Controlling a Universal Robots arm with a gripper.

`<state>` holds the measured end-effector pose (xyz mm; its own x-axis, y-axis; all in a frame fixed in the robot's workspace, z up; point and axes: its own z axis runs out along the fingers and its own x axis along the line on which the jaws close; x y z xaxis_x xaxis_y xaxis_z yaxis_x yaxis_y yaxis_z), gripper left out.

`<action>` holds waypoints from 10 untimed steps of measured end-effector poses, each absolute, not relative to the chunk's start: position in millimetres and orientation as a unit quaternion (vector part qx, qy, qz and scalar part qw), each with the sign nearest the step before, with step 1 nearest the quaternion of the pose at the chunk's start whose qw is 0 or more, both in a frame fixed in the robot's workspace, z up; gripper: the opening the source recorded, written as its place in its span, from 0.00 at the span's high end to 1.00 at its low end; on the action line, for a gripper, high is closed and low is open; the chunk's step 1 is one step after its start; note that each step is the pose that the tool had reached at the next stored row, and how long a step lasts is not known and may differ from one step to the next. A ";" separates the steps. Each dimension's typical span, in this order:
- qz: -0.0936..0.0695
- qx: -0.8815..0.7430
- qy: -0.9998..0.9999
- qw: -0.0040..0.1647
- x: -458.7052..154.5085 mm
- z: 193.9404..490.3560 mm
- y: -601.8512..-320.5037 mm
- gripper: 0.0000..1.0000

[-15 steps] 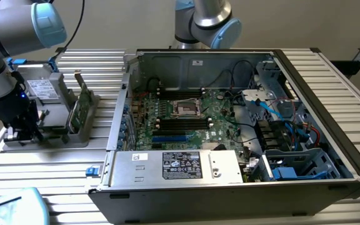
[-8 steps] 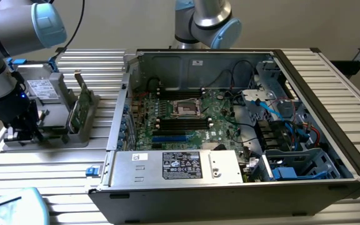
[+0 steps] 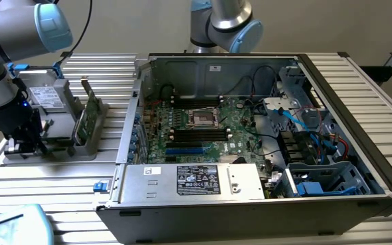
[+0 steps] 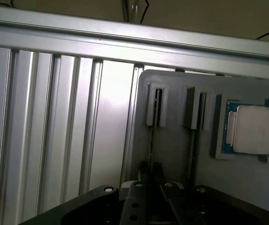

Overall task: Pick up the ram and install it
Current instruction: 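Pick up the ram and move it above insertion slot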

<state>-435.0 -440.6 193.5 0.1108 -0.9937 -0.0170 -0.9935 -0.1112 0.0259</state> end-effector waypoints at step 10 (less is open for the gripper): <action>-0.015 0.745 -0.667 0.004 -433.3 193.2 -440.6 0.86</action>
